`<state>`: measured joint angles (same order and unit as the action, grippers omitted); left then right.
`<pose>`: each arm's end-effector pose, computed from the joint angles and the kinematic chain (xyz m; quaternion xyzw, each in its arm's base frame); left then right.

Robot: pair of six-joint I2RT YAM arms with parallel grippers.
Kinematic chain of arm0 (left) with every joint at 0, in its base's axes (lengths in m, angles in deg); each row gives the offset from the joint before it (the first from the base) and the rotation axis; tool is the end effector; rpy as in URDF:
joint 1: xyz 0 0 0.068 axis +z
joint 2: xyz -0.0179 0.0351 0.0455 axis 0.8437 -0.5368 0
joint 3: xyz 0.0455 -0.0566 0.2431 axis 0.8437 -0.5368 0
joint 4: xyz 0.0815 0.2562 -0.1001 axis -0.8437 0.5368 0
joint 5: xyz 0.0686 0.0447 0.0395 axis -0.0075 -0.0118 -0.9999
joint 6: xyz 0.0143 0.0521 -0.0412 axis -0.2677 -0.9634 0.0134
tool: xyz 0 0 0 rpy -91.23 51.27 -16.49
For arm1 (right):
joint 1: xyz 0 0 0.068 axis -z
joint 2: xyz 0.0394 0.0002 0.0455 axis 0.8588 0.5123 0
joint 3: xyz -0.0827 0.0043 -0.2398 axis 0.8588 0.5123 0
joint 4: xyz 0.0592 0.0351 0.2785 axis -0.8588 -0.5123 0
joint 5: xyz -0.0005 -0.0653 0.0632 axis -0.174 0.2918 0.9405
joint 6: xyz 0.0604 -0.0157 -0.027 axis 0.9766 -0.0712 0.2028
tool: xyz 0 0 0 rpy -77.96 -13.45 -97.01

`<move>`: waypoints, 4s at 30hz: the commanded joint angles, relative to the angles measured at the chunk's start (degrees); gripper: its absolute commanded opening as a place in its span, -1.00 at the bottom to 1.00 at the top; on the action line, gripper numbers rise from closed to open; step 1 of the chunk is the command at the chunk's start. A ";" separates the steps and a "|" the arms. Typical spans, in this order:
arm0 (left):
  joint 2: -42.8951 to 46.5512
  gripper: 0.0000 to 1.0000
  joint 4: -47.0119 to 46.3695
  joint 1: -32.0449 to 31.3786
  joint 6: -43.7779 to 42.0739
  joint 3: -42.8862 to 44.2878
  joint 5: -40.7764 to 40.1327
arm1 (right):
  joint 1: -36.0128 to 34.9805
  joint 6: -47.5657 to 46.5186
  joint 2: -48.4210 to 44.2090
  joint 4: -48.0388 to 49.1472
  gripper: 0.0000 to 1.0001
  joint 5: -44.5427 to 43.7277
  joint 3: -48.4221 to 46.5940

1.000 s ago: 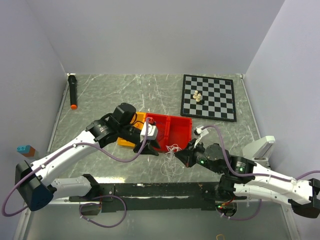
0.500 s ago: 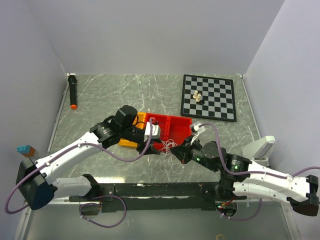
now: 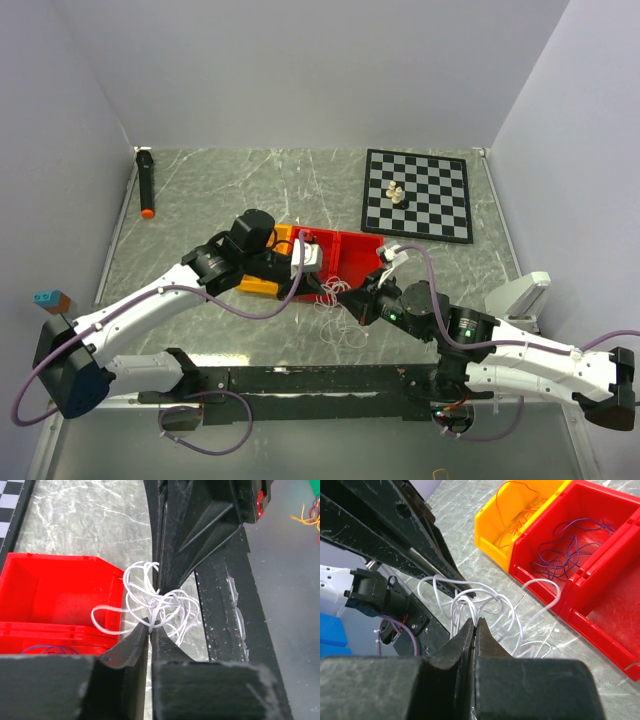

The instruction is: Untangle the cables

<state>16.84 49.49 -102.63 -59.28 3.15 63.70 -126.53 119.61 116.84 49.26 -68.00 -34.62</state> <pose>0.1850 -0.2419 0.2781 0.5964 0.5631 -0.4342 0.3724 0.0999 0.2036 0.2716 -0.1600 0.7642 0.4057 0.4752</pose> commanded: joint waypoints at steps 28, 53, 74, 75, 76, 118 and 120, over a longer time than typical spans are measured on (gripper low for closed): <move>3.17 -0.99 -2.91 4.93 1.59 6.65 -2.29 | 0.11 3.31 1.29 1.89 0.57 5.26 8.76; 4.05 -0.99 2.18 9.15 2.13 18.75 -5.96 | 7.06 6.81 4.32 13.35 -1.00 2.01 15.60; -0.53 -0.99 -1.24 10.30 2.73 36.63 -31.92 | 7.06 8.50 -11.63 -10.40 -1.00 -7.48 5.28; -0.26 -0.99 -1.41 10.21 3.17 35.49 -31.56 | 7.15 6.57 -9.00 -10.49 -1.00 -8.10 2.37; 0.00 -0.99 -1.42 10.30 3.26 34.61 -31.30 | 7.15 3.86 -7.15 -10.06 -1.00 -8.28 -0.62; 5.01 -0.99 3.15 10.65 2.30 28.18 -12.13 | 22.09 12.00 19.16 -10.58 -1.00 -2.92 1.46; 5.01 -0.99 3.07 10.82 2.21 28.01 -11.96 | 22.09 13.05 18.28 -11.98 -1.00 -3.80 1.29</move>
<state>22.04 53.23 -92.21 -57.24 30.93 48.86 -104.87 128.74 137.73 39.77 -69.86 -33.20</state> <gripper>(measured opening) 0.034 0.013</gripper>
